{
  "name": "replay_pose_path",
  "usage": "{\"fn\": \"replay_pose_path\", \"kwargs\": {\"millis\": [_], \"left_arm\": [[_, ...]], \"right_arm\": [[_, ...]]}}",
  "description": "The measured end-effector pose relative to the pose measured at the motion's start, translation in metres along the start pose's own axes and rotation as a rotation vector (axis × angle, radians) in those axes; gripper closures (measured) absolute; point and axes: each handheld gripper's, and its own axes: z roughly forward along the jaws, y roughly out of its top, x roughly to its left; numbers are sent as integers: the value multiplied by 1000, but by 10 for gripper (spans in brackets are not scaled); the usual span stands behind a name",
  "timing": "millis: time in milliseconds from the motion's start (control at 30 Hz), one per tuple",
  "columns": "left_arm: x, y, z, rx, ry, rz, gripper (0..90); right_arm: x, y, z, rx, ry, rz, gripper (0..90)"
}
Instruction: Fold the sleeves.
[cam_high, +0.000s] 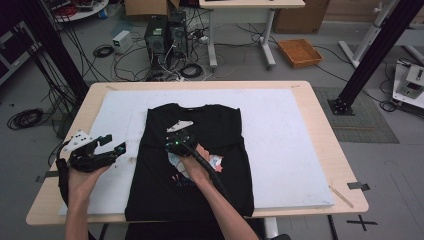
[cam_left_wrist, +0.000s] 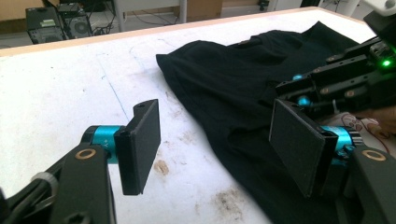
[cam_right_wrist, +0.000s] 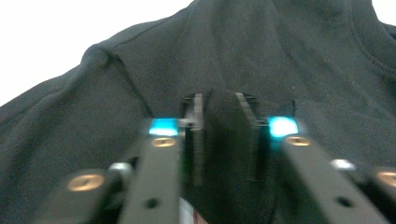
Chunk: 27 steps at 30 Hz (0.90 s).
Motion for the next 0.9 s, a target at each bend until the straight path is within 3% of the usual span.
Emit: {"fn": "replay_pose_path", "kwargs": {"millis": [100,200,367,467,567,700,767,800,900], "left_arm": [[0,0,-1,-2,2,-1,338],[1,0,-1,-2,4,-4,338],[-1,0,1,7,0,3,338],[-2,0,2,8,-4,7,338],[-1,0,1,9,-3,5,338],[1,-1,2,10,2,0,338],[0,-1,2,11,4,-4,338],[0,-1,2,11,2,-1,338],[0,-1,1,12,1,2,338]], "right_arm": [[-1,1,-2,-6,1,8,886],[0,3,-6,-27,32,40,890],[8,8,-14,-70,96,42,890],[8,6,-7,-31,102,31,888],[6,1,2,14,135,49,886],[8,0,3,18,137,22,884],[7,0,3,23,146,30,877],[7,0,3,27,150,27,853],[9,1,0,28,124,-9,641]]}}
